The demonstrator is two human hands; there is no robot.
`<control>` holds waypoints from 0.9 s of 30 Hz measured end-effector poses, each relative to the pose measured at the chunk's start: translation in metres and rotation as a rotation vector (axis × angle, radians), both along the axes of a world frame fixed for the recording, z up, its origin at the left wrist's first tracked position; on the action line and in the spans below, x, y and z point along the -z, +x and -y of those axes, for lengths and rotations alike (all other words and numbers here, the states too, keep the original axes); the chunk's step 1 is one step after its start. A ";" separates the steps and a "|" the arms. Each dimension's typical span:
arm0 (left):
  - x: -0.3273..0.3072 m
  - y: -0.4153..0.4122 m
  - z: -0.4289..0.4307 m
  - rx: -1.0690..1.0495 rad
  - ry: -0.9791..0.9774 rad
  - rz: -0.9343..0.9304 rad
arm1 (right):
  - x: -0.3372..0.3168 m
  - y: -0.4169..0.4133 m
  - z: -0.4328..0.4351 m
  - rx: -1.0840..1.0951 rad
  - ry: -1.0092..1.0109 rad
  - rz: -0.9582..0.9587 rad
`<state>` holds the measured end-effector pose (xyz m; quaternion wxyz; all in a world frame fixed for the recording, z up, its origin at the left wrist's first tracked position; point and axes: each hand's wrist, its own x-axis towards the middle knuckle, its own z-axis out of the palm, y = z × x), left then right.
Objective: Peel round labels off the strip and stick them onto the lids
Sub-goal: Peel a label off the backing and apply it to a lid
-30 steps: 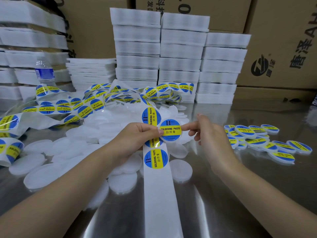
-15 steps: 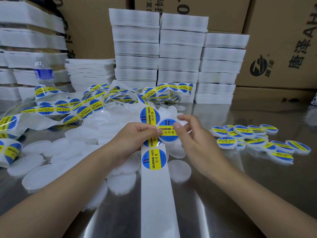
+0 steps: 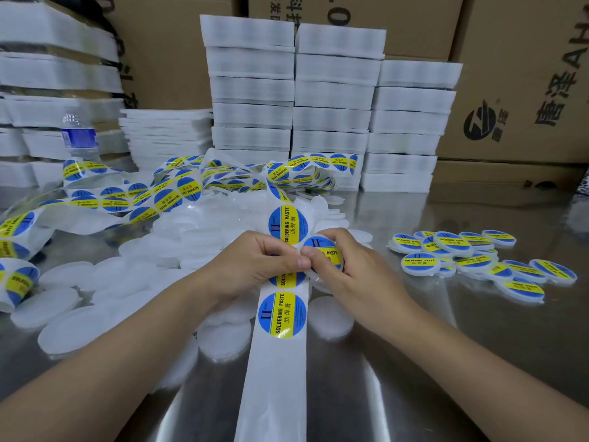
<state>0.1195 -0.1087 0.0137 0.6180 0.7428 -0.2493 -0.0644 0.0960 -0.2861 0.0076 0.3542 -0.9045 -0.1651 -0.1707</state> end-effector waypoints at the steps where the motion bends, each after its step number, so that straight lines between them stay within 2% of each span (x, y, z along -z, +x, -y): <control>1: 0.000 0.000 0.000 -0.002 0.010 -0.002 | 0.000 0.001 0.000 0.010 -0.004 0.005; 15: 0.002 0.000 0.002 -0.006 0.049 -0.040 | -0.005 0.001 -0.001 0.092 0.045 0.069; 27: 0.002 0.002 0.002 -0.060 0.037 -0.079 | -0.011 -0.006 -0.003 0.093 -0.049 0.163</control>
